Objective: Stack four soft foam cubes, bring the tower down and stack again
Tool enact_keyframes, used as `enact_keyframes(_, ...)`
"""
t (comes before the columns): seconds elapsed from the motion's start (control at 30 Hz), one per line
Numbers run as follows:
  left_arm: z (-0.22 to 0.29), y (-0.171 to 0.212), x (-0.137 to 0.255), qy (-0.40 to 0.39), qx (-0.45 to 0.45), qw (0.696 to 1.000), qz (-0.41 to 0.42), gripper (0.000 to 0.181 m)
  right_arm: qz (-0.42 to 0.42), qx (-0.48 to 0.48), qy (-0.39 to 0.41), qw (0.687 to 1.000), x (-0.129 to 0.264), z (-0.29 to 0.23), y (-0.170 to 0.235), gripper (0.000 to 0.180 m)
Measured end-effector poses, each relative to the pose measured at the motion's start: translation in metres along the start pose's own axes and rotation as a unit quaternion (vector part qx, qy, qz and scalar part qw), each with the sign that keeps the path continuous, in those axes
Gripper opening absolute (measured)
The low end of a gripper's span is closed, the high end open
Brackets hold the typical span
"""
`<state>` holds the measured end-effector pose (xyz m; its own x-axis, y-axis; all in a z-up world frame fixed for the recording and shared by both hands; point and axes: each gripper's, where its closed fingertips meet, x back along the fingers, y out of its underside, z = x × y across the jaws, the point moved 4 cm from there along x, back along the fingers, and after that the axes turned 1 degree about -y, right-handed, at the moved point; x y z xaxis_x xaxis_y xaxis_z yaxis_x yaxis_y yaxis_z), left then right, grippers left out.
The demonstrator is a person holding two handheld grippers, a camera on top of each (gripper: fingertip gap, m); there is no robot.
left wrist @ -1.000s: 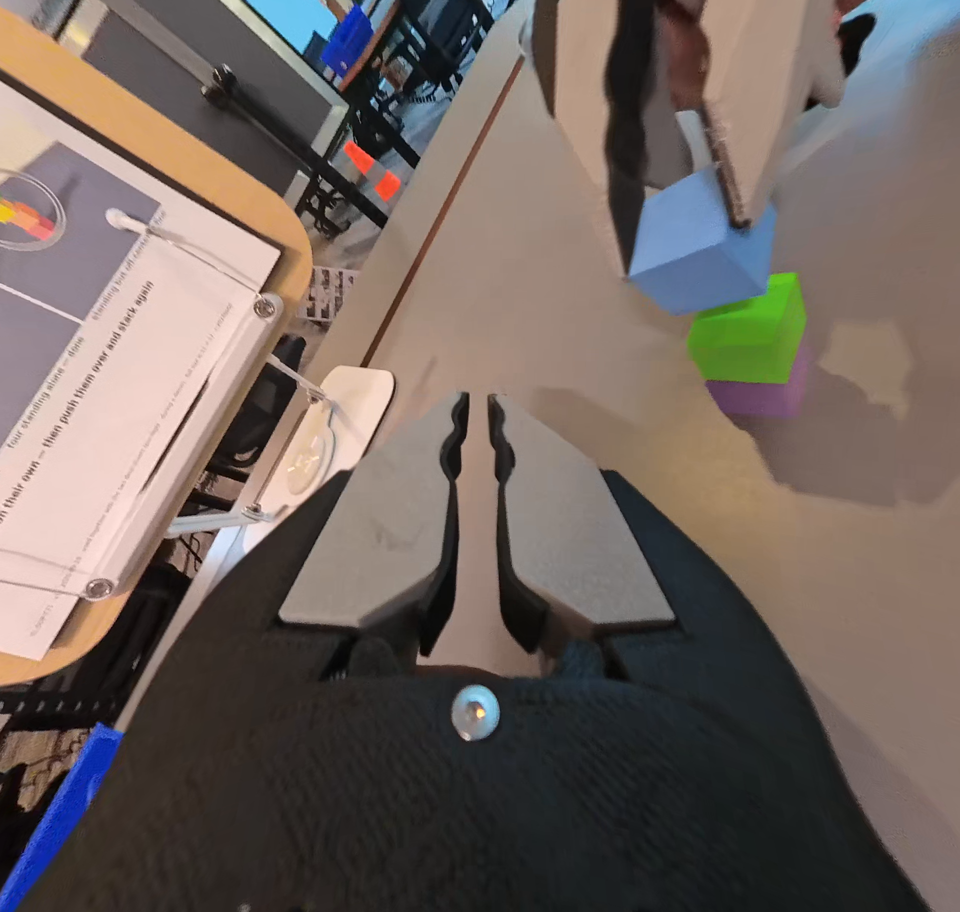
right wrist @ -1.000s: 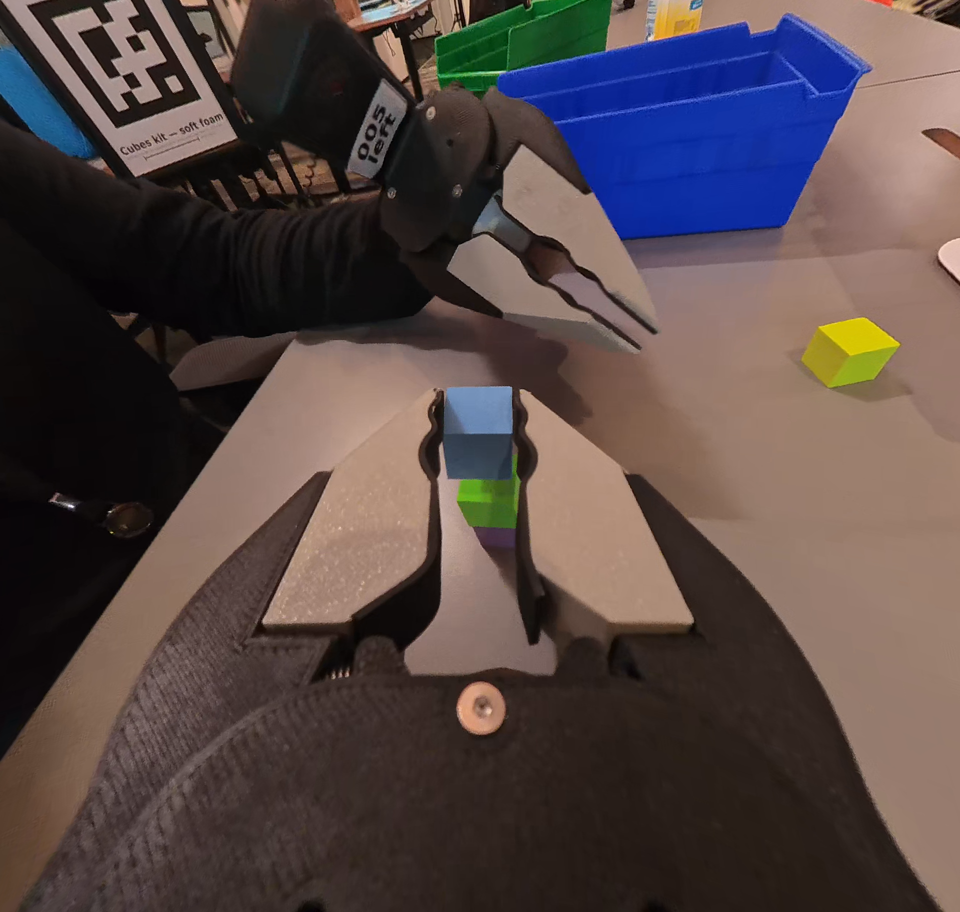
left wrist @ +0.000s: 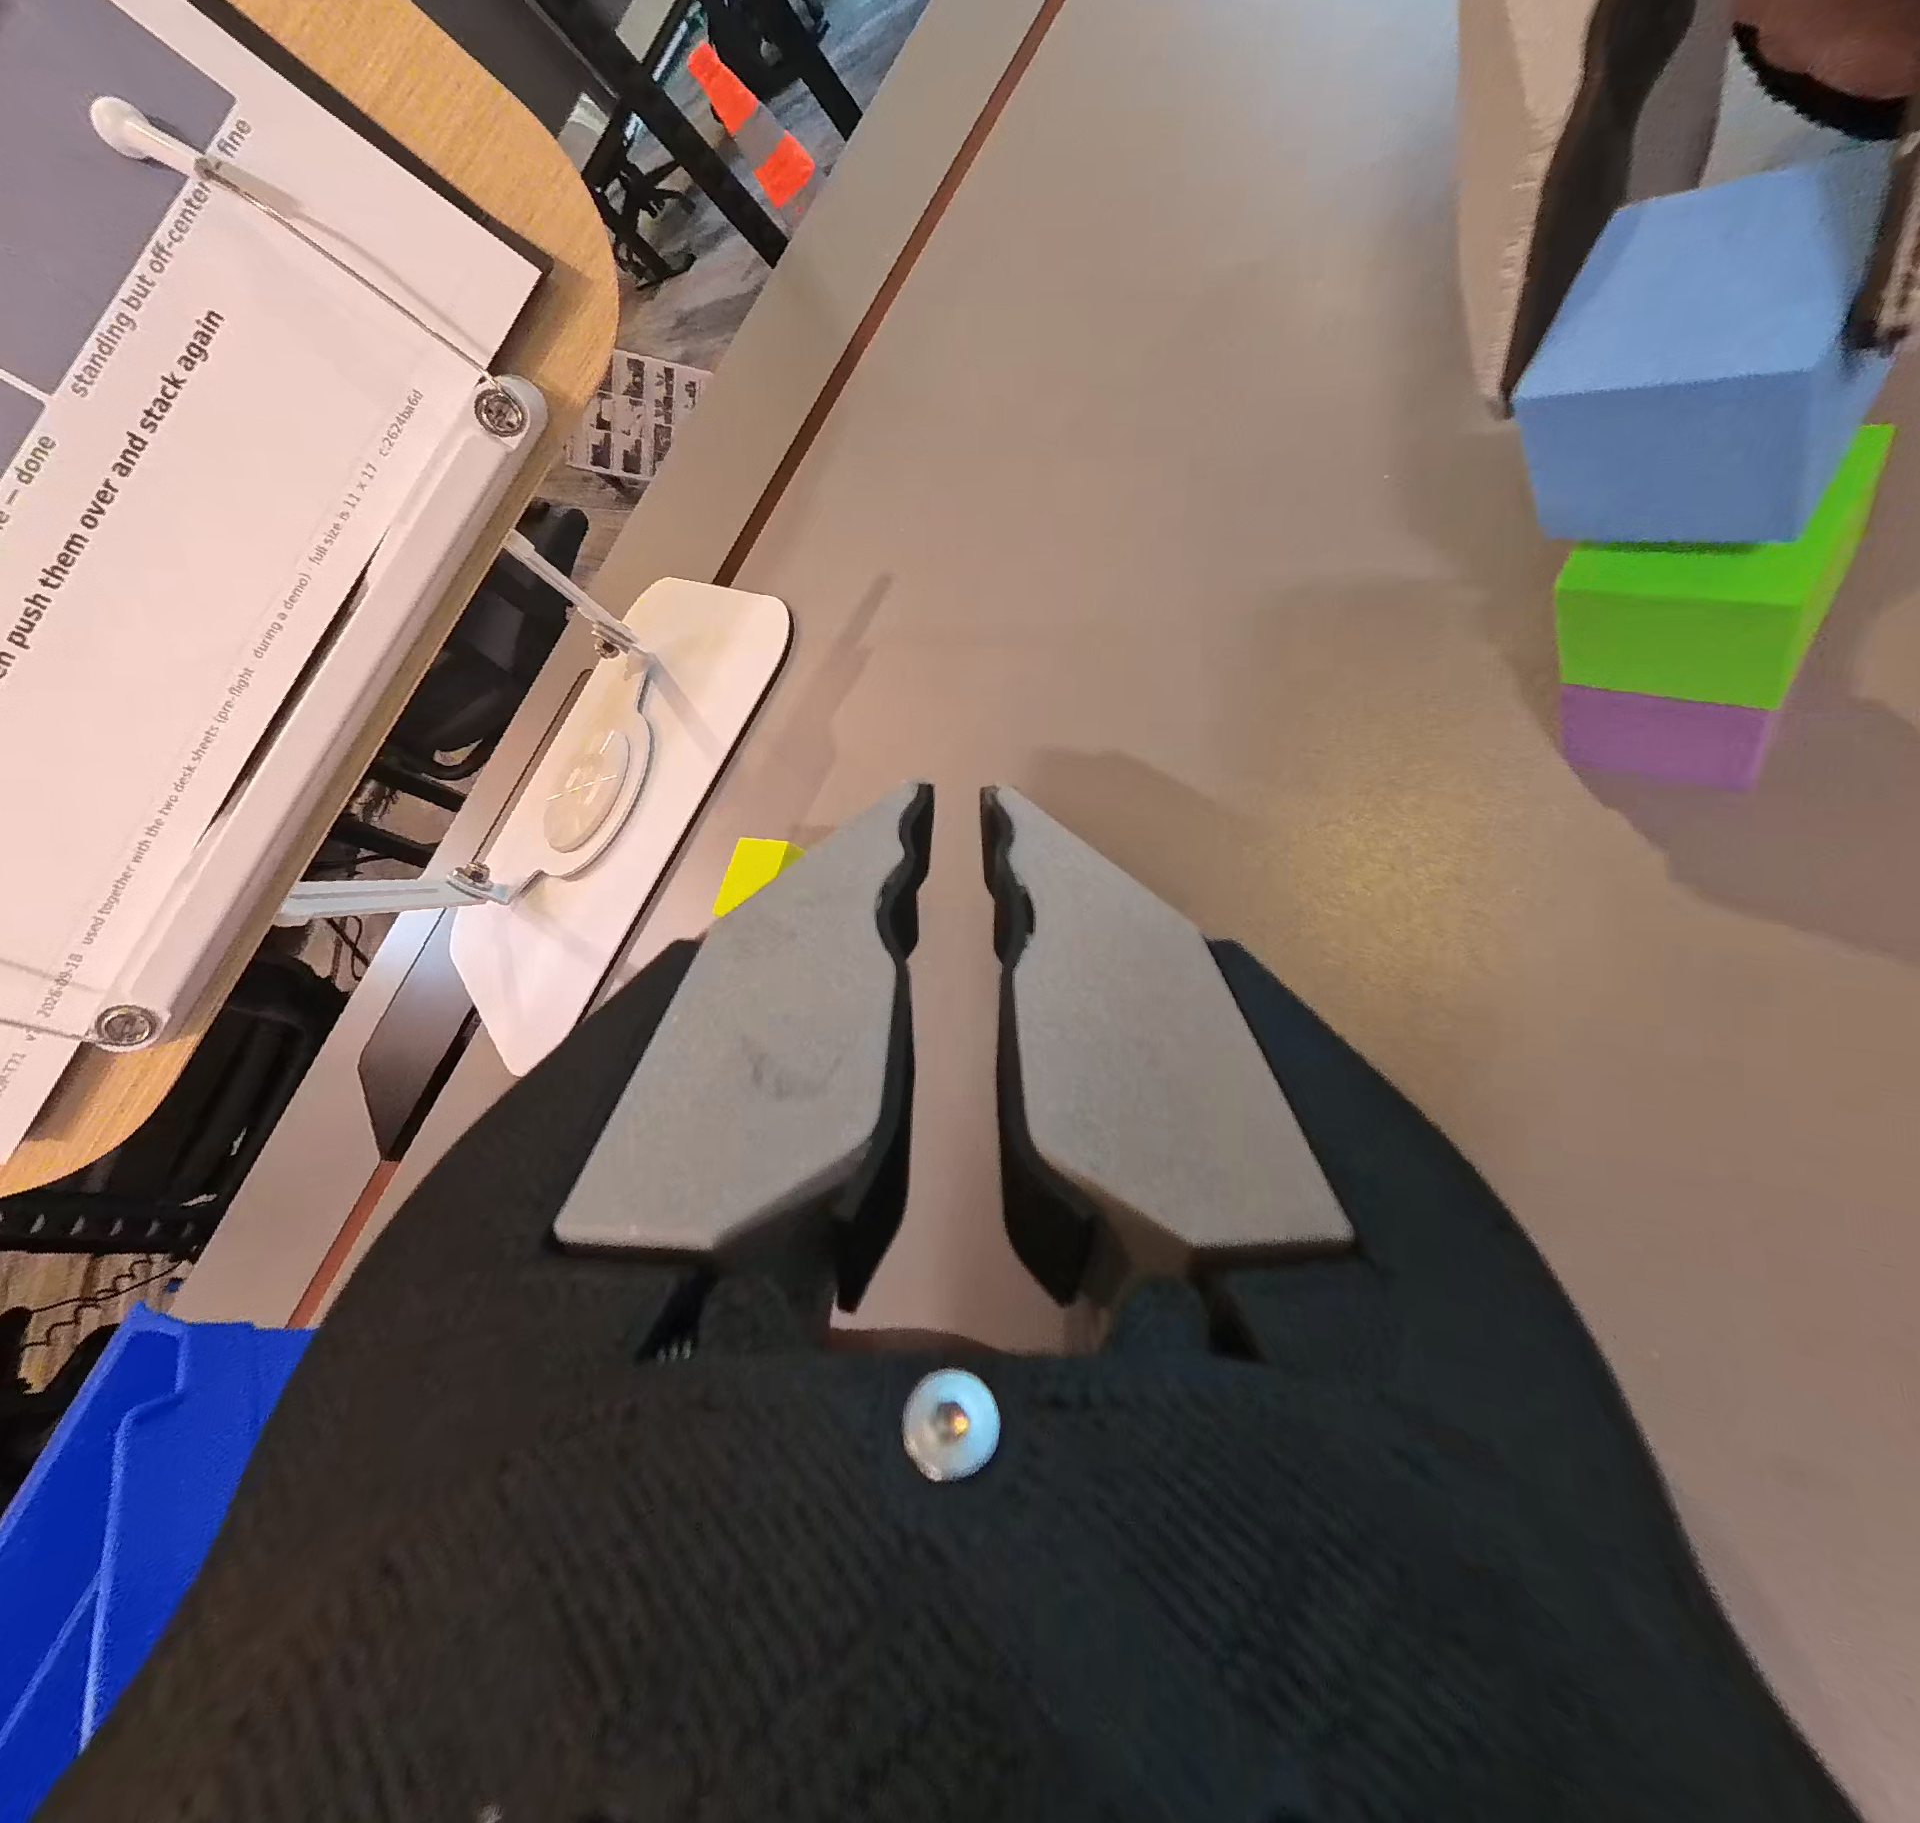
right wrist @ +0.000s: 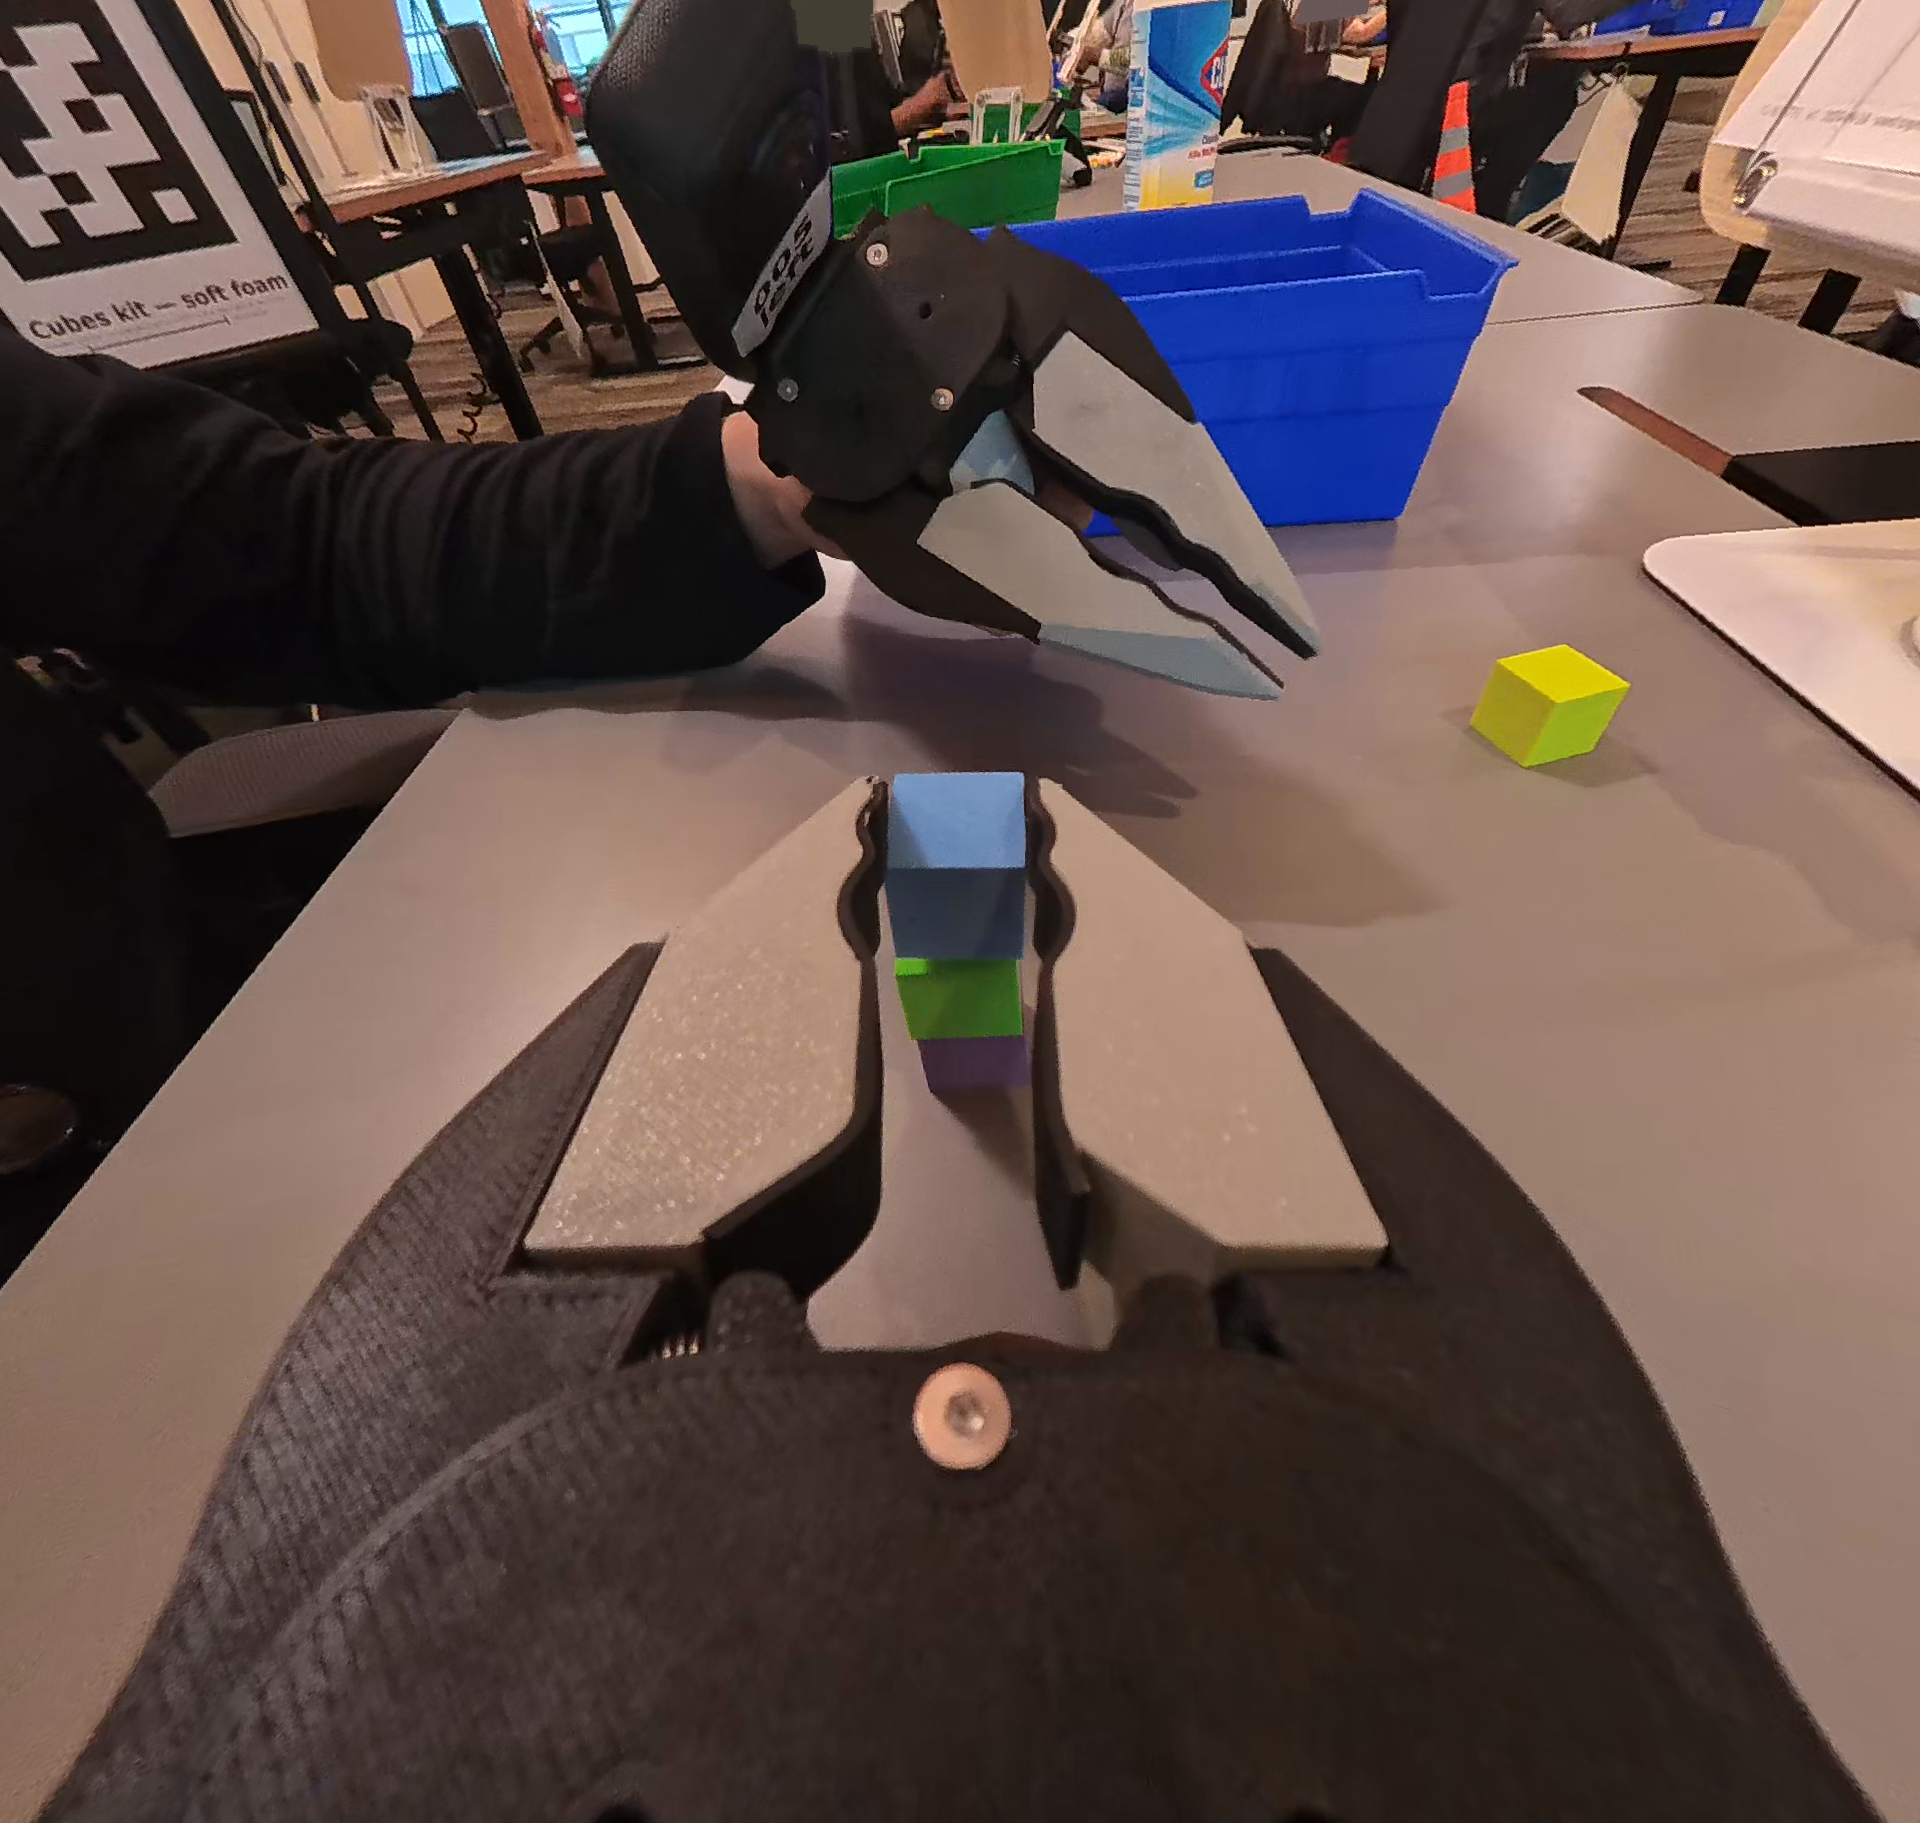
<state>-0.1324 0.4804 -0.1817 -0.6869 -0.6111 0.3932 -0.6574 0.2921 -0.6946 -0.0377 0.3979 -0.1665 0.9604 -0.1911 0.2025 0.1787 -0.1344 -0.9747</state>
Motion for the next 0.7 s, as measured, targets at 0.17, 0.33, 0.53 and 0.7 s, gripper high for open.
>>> enact_keyframes(0.17,0.0008,0.0008,-0.0005,0.002,0.000,1.000,-0.002,0.007,-0.008,0.005,-0.004,1.000,-0.0017,-0.0017,0.0015,0.023)
enact_keyframes(0.33,0.0015,0.0009,-0.0007,0.004,-0.001,1.000,-0.002,0.007,-0.012,0.016,-0.010,1.000,-0.0028,-0.0030,0.0020,0.023)
enact_keyframes(0.53,0.0026,0.0011,-0.0010,0.006,-0.001,1.000,-0.003,0.008,-0.020,0.015,-0.001,1.000,-0.0047,-0.0005,0.0037,0.023)
enact_keyframes(0.7,0.0026,0.0012,-0.0009,0.007,0.001,1.000,-0.003,0.008,-0.029,0.012,-0.009,0.999,-0.0060,-0.0022,0.0054,0.031)
